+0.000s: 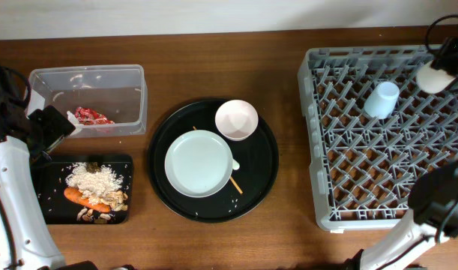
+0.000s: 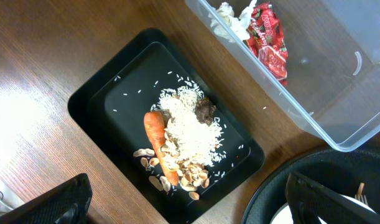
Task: Sort waste into correct bins and load items into the dishwasher rack
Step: 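Grasp the white cup from the pink bowl and place it in the rack, then reach back and grip the rim of the white plate with the right gripper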
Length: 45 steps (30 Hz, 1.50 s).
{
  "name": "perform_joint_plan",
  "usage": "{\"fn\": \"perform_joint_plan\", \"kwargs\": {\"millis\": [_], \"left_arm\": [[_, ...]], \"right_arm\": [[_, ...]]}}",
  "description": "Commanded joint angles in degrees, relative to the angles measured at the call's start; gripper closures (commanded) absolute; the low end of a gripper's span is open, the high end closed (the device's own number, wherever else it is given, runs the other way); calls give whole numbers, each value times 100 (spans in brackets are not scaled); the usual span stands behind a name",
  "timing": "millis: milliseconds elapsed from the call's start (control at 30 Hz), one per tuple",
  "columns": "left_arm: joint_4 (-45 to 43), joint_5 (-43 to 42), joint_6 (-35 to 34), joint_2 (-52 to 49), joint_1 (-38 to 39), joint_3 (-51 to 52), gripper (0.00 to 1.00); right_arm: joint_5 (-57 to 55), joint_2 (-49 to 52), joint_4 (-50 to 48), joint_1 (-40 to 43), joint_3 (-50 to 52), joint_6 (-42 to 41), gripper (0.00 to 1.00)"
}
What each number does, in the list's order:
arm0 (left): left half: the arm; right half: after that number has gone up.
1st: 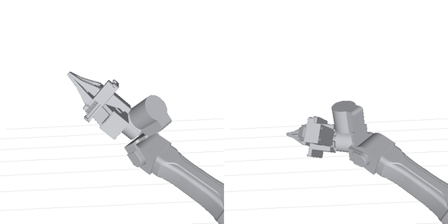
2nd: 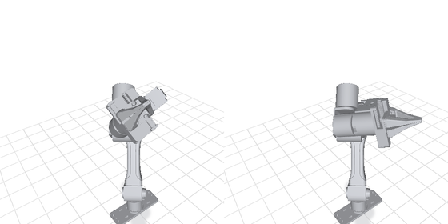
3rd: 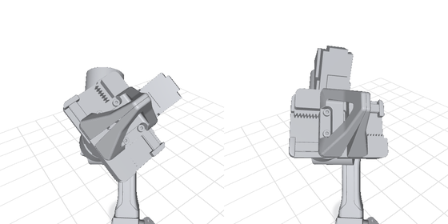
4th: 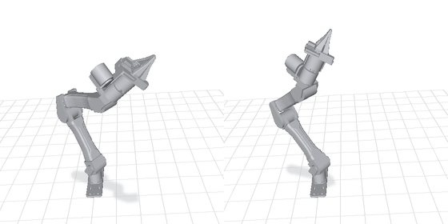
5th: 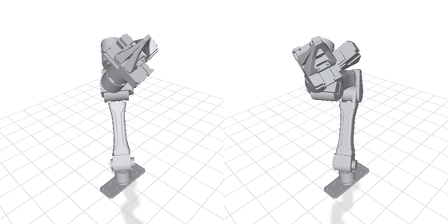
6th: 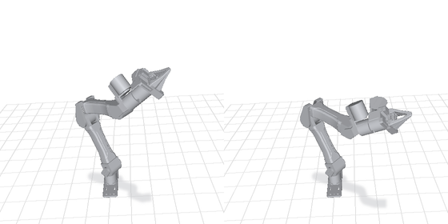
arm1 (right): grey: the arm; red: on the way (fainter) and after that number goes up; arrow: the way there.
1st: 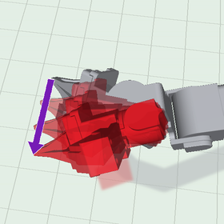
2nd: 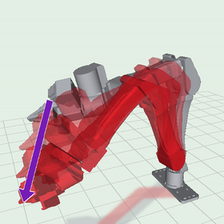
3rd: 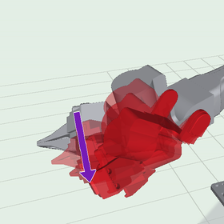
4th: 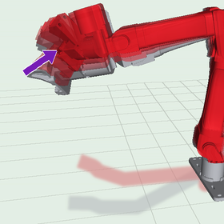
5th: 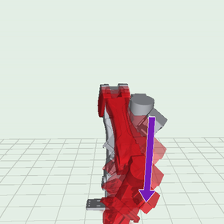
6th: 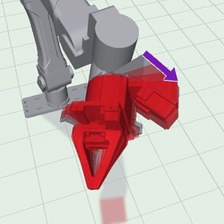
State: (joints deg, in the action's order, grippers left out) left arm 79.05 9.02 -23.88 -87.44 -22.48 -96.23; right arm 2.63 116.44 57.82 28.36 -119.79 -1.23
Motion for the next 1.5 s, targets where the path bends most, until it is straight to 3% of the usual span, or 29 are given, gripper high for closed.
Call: {"fn": "perform_joint_plan", "kwargs": {"millis": [0,67,100,267,367,467,567,667,733,767,900,1133,1200,1333,1467], "left_arm": [[-11,22,-74,20,-24,-46,1],[-11,22,-74,20,-24,-46,1],[-11,22,-74,20,-24,-46,1],[-11,22,-74,20,-24,-46,1],[-11,22,-74,20,-24,-46,1],[-11,22,-74,20,-24,-46,1],[-11,22,-74,20,-24,-46,1],[-11,22,-74,20,-24,-46,1],[-11,22,-74,20,-24,-46,1],[-11,22,-74,20,-24,-46,1],[-11,22,-74,20,-24,-46,1],[-11,22,-74,20,-24,-46,1],[-11,22,-74,20,-24,-46,1],[-11,22,-74,20,-24,-46,1],[-11,22,-74,20,-24,-46,1]], "right_arm": [[9,302,46,11,-59,20,20],[-136,319,70,13,-55,20,11],[-131,264,92,13,-57,11,1],[601,-695,205,-280,-61,-111,1],[1593,-1670,448,-1113,-61,-262,1],[1746,-2129,807,-2236,-61,-138,0],[1355,-1982,1276,-3880,-39,59,5],[1335,-1561,1624,-4848,-37,24,15],[981,-1226,1947,-5394,-37,-363,16],[-125,-826,2452,-5845,-4,-1515,14],[74,-533,2483,-6212,566,-1886,14],[651,-505,664,-6559,2791,-2463,36],[708,-505,-70,-6557,3318,-2728,47],[660,-505,-1375,-6559,4131,-3077,51],[400,-505,-1703,-6557,4358,-3077,53]]}}
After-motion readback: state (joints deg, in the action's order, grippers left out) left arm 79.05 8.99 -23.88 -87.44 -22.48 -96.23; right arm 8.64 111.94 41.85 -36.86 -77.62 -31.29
